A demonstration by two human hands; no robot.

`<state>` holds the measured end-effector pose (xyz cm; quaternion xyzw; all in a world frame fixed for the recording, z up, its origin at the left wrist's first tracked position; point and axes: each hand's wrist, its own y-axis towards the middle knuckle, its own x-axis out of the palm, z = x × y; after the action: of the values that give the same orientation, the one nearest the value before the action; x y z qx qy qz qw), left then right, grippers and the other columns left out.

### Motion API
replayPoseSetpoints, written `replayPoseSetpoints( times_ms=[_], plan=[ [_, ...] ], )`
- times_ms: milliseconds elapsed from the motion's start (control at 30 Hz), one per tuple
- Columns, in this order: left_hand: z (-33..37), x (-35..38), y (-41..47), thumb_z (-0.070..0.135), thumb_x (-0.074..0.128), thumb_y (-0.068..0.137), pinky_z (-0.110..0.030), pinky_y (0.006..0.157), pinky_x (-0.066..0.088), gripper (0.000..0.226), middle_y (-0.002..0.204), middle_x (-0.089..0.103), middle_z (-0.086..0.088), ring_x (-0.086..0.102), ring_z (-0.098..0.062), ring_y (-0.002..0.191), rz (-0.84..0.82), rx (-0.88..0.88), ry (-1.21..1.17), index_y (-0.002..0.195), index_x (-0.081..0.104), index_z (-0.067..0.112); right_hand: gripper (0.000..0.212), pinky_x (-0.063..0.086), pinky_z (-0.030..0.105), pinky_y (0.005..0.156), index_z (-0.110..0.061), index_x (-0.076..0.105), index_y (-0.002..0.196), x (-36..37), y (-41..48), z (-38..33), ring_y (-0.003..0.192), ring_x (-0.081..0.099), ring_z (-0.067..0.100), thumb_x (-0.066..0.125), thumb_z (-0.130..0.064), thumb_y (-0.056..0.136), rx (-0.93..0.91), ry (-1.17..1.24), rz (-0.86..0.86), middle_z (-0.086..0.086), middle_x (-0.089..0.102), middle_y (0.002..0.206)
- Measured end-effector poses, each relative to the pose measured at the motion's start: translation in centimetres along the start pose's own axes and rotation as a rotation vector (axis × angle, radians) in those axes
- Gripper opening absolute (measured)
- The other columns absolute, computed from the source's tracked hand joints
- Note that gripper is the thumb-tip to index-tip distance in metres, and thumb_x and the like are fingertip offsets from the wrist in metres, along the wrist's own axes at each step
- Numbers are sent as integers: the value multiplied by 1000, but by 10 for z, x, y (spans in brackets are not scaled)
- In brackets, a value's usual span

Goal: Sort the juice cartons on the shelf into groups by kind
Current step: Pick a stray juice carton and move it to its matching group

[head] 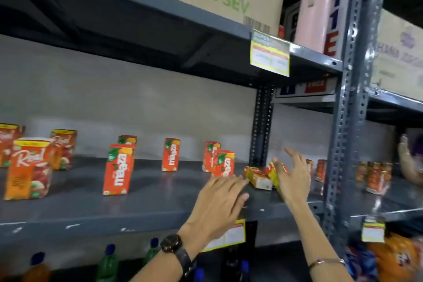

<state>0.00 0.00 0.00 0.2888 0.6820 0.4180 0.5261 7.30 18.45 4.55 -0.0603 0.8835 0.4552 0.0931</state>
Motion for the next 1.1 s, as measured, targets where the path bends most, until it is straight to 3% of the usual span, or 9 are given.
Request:
replayPoseSetpoints(
  times_ms=[100,233,333,400,533,633,733,933,1100],
  plan=[
    [11,21,-4,40,51,85,-19,81,48,35,109,69,10,63,-7,100,-116,95,44,113,63,22,42,42,34,85,-10,56,120,-17,10,34,104,59,27,67,-19,81,205,126,-222,11,64,113],
    [11,37,-8,44,67,74,-16,76,50,34,101,71,15,66,-2,91,-156,134,103,105,69,28,44,45,36,95,-7,57,119,-25,19,65,104,60,23,68,-26,81,376,210,-473,8,65,112],
    [10,38,-8,43,76,67,-15,73,51,35,97,72,17,67,0,88,-162,129,118,99,71,30,33,49,16,71,-8,61,111,-25,24,72,83,67,5,64,-27,83,429,302,-589,-3,72,92],
    [11,39,-8,44,77,65,-14,73,51,36,97,72,18,67,1,88,-154,131,122,98,72,31,26,45,11,56,-13,62,105,-24,26,74,66,66,-4,65,-25,82,440,372,-602,-15,71,75],
    [12,38,-9,43,77,67,-14,74,51,36,98,72,18,66,1,89,-161,111,129,100,71,31,34,43,27,65,-23,63,106,-26,25,82,81,65,9,73,-23,73,482,505,-547,-7,71,85],
    [14,35,-8,43,74,70,-15,75,51,35,101,71,17,66,1,91,-172,87,134,102,70,31,30,45,31,67,-31,63,91,-32,16,82,87,65,11,77,-20,67,461,608,-489,-11,71,88],
    [16,25,-8,40,66,79,-18,78,51,30,107,70,13,65,-2,96,-144,57,105,107,68,28,44,49,32,68,-25,65,100,-39,6,68,83,69,14,80,-22,58,399,675,-448,-8,74,87],
    [-5,-22,-21,36,48,87,-26,87,49,29,109,70,9,65,-6,97,-47,-48,78,104,67,25,53,53,22,61,-29,61,102,-37,-9,3,85,69,8,79,-23,53,230,831,-443,-7,72,94],
    [-58,-91,-63,30,56,86,-30,91,48,25,113,69,2,64,-14,102,17,-156,112,106,68,19,63,55,23,61,-23,58,108,-6,-32,-77,87,69,9,81,-25,50,128,958,-527,-8,73,94]
  ],
)
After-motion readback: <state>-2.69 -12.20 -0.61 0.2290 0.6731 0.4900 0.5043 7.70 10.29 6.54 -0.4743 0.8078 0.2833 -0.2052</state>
